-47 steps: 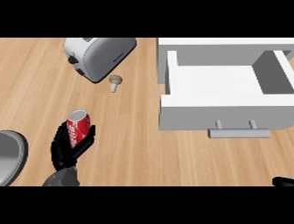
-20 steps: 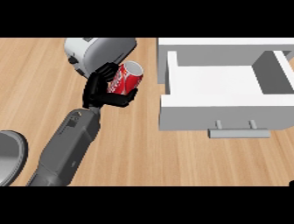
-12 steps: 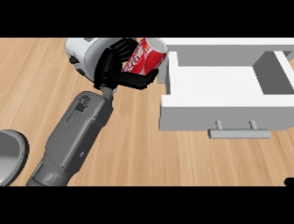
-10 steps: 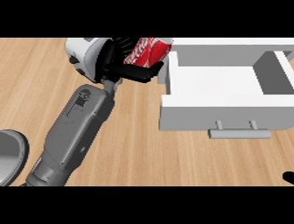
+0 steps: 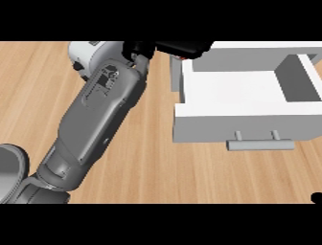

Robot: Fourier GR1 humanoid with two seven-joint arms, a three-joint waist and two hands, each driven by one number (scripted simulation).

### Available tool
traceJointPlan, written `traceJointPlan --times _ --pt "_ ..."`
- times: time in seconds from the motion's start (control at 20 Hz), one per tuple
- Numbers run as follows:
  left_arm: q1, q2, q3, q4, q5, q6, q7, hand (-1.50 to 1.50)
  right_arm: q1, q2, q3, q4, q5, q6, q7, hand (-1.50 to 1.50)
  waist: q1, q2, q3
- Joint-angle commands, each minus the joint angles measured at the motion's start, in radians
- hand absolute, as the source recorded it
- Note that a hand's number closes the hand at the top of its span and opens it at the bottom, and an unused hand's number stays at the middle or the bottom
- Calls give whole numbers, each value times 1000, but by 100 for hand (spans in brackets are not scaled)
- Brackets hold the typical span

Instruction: Pick up the can, place it into the drawer and close the drawer

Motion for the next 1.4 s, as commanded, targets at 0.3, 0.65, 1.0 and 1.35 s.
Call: traceJointPlan --times 0.3,0.65,1.0,1.35 --pt "-291 -6 -47 224 67 102 76 150 -39 -22 -26 66 -11 6 -31 -150 -18 3 1" --pt "-443 -6 -69 426 146 116 14 150 -28 -17 -4 11 -31 18 -14 -150 -62 13 2" --pt "-496 -6 -142 538 186 154 -25 150 -105 -37 7 59 -4 -7 14 -150 -64 19 2" --pt "-501 -6 -175 580 245 244 -43 -150 -90 -53 6 -31 -30 -5 90 -150 -85 17 2"
